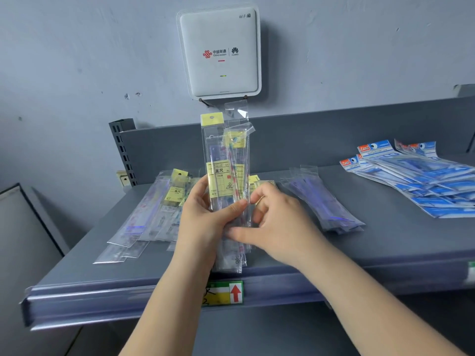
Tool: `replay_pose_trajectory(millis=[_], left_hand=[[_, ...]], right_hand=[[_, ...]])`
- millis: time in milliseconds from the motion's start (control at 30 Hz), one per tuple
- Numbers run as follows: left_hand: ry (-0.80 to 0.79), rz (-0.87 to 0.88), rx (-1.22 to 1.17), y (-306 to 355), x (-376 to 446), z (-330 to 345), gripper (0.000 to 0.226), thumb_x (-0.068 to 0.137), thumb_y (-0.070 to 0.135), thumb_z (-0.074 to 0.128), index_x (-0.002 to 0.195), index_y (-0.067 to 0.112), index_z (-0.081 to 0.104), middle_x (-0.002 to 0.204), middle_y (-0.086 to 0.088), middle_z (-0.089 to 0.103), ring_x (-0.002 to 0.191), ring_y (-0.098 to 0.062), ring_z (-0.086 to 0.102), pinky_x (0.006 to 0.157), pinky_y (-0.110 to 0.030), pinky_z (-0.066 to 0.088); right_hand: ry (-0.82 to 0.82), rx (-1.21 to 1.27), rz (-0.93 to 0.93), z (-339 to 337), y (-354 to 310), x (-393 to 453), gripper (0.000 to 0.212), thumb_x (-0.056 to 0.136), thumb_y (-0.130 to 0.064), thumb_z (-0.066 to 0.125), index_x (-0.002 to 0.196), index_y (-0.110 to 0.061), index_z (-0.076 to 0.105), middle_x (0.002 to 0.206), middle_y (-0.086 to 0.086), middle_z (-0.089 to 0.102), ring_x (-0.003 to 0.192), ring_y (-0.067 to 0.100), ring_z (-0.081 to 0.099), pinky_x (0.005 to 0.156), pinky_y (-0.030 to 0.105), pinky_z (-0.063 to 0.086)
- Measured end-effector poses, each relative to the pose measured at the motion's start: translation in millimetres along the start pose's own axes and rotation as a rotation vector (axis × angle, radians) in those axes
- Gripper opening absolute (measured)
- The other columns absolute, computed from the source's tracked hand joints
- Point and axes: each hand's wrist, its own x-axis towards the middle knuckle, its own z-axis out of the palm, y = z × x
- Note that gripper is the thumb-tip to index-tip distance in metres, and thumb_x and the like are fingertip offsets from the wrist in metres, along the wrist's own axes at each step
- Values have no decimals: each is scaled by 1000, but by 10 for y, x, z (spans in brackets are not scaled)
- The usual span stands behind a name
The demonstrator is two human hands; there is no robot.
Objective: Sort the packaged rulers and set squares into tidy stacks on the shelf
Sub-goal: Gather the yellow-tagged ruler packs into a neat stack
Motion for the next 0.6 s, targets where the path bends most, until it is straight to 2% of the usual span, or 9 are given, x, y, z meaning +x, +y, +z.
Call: replay_pose_trajectory(millis=[100,200,233,333,400,467,500,600], left_hand=[[38,9,-39,-4,5,-7,39,71,-10,70,103,12,61,97,-14,69,83,-30,65,69,-37,56],[49,-21,-56,15,12,-13,31,80,-4,66,107,12,62,91,-6,69,78,-22,64,60,-32,53],[57,-45,-62,15,18,-20,30,83,-3,63,108,14,62,88,-3,68,77,-20,62,59,-33,49],[73,-95,-58,-8,36,-49,39,85,-7,57,115,19,60,88,-2,67,80,-27,53,64,-38,39],[83,-92,-29,-21,31,-58,42,86,-7,56,118,21,59,88,1,69,76,-26,54,60,-34,41],[106,-91,-17,-15,22,-62,44,87,-5,57,121,23,57,85,7,70,70,-16,55,49,-24,37],[109,-94,-21,-10,21,-63,44,87,-5,57,122,22,57,85,9,70,69,-15,53,48,-23,35],[102,-103,-22,-14,28,-67,41,87,-6,57,115,24,59,80,10,70,72,-17,53,51,-25,32]], right_hand=[[22,20,-4,98,-41,56,49,66,-43,80,93,-25,44,73,-9,57,65,7,54,57,23,43],[20,105,31,72,-31,98,36,69,-36,79,88,-22,52,73,-1,66,64,12,62,61,28,50],[22,132,38,58,-20,104,31,71,-34,78,86,-20,54,73,2,68,60,9,63,60,27,51],[27,183,52,47,47,128,22,77,-29,74,82,-20,55,67,3,71,47,-2,58,56,22,47],[84,234,65,20,125,165,19,78,-25,74,81,-18,57,64,3,70,56,6,63,60,31,52],[160,249,78,-75,203,192,20,77,-21,74,86,-10,60,67,10,70,61,17,61,65,37,52],[196,265,84,-145,246,194,21,76,-18,75,86,-6,61,68,13,69,60,18,58,63,39,50],[285,280,120,-413,376,160,20,75,-14,76,86,-5,61,65,9,65,51,15,53,54,29,43]])
